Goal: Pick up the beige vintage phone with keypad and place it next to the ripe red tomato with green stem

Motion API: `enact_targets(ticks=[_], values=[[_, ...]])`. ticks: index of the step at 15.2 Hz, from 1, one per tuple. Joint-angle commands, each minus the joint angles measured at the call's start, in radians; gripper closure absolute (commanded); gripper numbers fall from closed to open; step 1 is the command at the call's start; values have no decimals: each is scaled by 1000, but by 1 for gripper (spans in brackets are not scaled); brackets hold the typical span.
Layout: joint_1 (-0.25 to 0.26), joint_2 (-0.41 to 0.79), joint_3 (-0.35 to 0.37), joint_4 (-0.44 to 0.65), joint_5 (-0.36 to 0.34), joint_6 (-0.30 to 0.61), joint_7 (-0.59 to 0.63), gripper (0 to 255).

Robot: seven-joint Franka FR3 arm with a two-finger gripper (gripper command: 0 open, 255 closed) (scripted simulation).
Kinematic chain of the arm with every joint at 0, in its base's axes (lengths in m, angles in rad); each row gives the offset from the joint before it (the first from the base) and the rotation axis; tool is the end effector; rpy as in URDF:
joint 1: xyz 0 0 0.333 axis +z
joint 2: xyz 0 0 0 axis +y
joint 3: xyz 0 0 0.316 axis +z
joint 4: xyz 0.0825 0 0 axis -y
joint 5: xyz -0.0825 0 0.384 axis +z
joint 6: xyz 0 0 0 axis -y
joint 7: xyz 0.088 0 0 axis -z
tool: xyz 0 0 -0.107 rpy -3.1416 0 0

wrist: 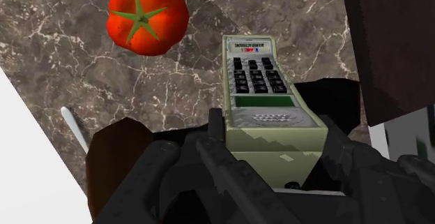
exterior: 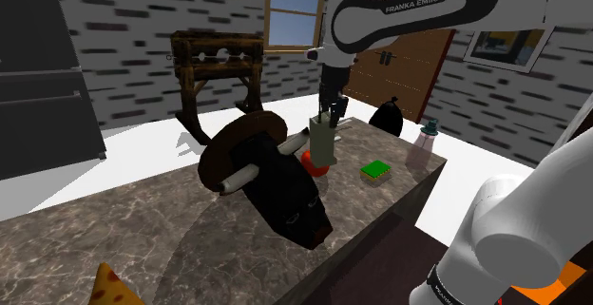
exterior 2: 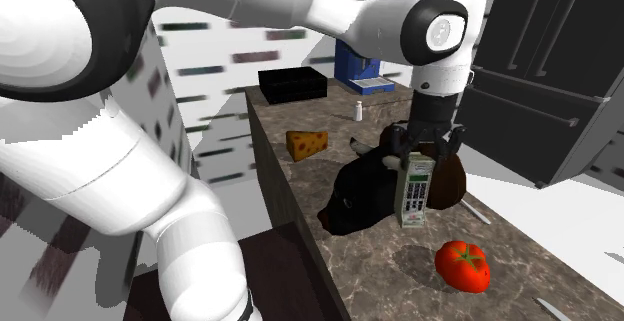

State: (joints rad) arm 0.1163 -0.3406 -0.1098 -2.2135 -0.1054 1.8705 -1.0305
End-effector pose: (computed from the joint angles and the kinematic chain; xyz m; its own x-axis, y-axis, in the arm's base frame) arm 0.4517 -0.0089 0.5148 0.4760 0.8776 -0.0572 0.8795 -0.4751 0.0288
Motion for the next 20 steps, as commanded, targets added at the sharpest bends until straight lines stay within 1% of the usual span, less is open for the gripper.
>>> enact_targets(ticks=[1,20], values=[[0,5,-2,-23,0,28,0,255],[-1,86,-14,-209,-9,295,14,255]])
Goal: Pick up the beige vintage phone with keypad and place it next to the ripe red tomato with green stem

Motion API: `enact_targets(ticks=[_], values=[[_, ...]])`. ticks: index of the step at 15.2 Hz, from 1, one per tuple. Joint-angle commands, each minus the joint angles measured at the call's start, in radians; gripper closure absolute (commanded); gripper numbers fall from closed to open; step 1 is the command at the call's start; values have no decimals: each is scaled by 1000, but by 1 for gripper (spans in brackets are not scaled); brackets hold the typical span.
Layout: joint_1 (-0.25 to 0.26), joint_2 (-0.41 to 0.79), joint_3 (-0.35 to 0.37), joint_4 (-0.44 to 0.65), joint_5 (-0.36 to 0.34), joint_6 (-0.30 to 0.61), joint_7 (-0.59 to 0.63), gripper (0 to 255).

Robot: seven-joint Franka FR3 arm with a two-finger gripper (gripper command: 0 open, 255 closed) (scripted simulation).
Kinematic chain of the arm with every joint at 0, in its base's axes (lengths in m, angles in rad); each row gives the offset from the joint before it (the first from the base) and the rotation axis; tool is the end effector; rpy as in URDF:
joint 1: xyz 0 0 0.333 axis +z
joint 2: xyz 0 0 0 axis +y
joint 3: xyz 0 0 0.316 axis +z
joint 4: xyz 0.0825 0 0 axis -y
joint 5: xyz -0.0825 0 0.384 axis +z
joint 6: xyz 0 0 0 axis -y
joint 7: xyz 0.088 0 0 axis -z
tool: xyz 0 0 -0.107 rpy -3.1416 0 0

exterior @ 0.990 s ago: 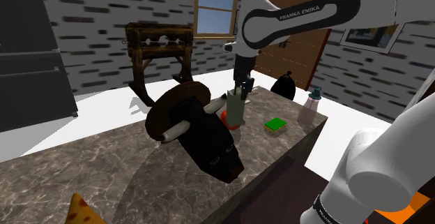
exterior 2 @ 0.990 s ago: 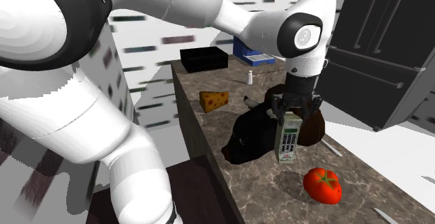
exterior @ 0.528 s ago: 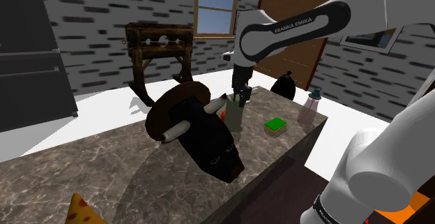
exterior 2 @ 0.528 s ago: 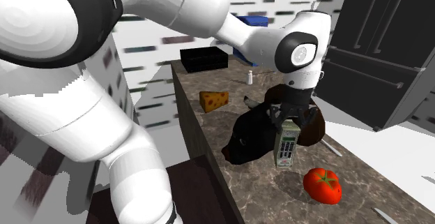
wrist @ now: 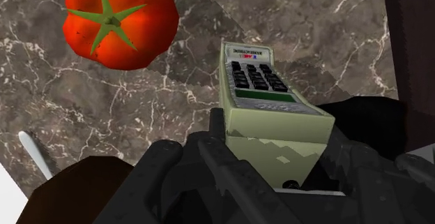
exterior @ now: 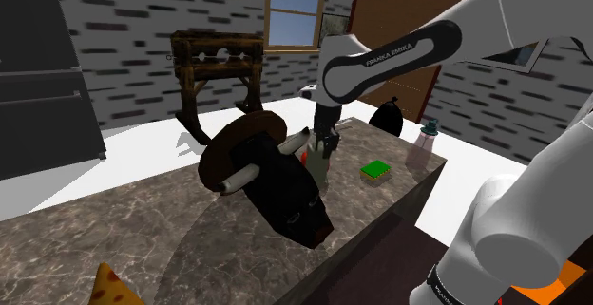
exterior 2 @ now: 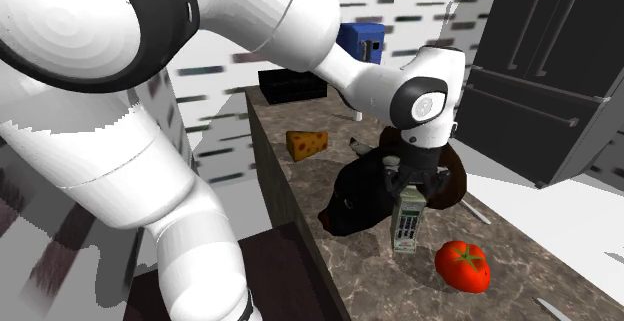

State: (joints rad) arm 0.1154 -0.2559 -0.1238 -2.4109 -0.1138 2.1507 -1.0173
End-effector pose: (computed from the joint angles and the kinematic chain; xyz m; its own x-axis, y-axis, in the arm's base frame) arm 0.4534 -0.0090 0.4084 0.4751 0.8780 -0.0578 0.8799 -0.4743 0.0273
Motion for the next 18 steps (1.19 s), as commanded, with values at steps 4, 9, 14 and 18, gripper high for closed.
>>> enact_targets(ticks=[4,9,14,18], values=[[-1,30,-3,-41,-2,73,3,255],[-1,45,-4,-54,-3,100,4,255],[-1,45,-4,-54,-3,100,4,0],[-1,45,-4,-54,-3,100,4,0]])
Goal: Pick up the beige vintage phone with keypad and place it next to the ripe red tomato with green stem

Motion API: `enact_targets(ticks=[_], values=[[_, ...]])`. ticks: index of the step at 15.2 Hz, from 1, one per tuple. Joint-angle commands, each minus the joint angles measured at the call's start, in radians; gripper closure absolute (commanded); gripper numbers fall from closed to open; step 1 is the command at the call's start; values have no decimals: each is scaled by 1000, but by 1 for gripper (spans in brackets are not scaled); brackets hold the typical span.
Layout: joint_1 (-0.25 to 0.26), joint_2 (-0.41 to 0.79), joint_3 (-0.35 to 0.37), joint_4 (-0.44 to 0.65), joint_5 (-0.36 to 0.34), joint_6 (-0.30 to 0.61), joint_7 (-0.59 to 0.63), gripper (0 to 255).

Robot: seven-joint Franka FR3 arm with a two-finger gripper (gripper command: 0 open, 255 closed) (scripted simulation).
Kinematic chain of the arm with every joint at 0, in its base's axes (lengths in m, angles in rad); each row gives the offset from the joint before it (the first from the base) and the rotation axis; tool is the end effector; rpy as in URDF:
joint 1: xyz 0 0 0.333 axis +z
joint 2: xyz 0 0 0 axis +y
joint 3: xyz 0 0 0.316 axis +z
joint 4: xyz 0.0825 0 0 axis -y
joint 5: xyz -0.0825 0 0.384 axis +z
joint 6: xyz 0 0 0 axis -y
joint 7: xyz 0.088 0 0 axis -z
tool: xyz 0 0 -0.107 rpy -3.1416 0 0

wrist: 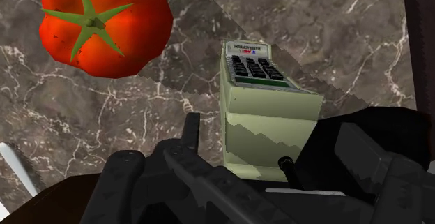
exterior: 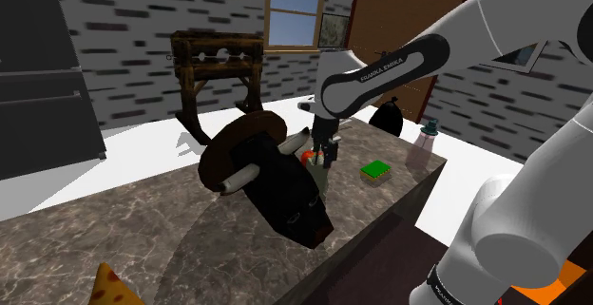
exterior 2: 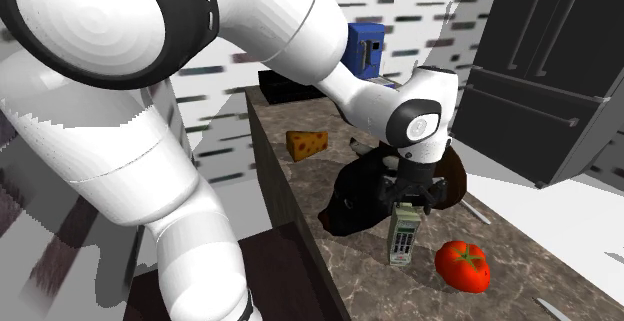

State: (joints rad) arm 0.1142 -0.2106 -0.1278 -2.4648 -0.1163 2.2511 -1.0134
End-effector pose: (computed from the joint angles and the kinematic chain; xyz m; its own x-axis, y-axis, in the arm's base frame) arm 0.4523 -0.0092 0.3728 0.4748 0.8783 -0.0570 0.8801 -0.4739 0.0283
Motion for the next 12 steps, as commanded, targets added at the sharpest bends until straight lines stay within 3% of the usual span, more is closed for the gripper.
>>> enact_targets(ticks=[1,5,12], values=[[0,0,0,0,0,0,0,0],[5,-65,9,72,4,-138,0,0],[4,-65,9,72,4,-138,0,0]])
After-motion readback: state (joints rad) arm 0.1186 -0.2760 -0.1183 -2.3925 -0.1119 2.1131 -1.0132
